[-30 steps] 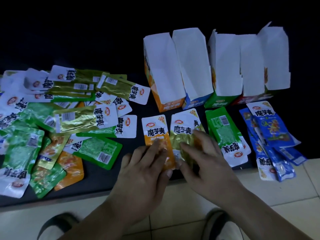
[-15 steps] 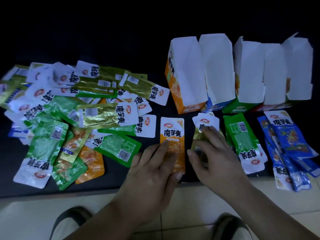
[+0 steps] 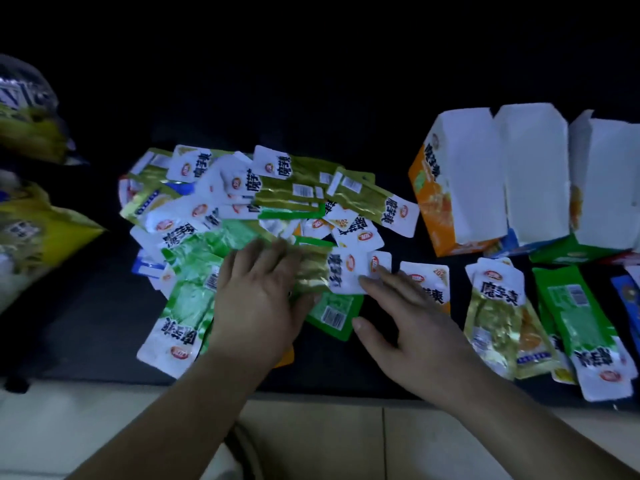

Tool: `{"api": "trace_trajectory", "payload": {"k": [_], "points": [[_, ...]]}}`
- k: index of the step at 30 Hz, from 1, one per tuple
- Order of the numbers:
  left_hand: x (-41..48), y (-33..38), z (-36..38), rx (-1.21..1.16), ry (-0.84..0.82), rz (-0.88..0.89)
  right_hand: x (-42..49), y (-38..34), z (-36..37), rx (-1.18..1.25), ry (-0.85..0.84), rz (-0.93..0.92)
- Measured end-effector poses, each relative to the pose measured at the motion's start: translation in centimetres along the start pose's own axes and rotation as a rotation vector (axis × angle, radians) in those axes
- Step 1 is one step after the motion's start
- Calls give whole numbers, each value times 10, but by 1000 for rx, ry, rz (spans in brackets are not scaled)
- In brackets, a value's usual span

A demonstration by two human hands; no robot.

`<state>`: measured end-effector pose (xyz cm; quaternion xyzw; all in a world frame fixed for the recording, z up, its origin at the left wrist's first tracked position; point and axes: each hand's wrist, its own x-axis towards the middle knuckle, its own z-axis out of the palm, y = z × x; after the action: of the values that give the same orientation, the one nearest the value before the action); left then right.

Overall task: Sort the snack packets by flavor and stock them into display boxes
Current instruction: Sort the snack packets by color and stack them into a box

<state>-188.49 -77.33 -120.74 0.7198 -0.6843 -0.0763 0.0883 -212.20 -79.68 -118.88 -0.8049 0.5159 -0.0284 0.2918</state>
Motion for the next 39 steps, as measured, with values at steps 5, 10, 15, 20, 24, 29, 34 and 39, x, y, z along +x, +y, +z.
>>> {"api": "trace_trajectory", "payload": {"k": [5,10,15,20,24,29,34,39], "points": [[-7,2,5,28,183,67,-1,2,-7,59,11,51],[-8,17,-22,-189,402,34,-14,-5,-19,386,31,89],[-23,78,-49,-1182,18,-330,-29,-32,-20,847,228,230],[-36,78,-22,-915,-78,-192,-32,-16,-20,961,240,422],[-33,26,-6,-127,33,-2,-38,5,-21,893,306,476],[-38,15,0,-67,-77,0,-31,15,-18,850,338,443],[-11,17,-13,-161,-141,113,-22,27,-13,747,336,428],[23,17,-17,-46,-317,174,-27,34,-10,646,310,400]]}}
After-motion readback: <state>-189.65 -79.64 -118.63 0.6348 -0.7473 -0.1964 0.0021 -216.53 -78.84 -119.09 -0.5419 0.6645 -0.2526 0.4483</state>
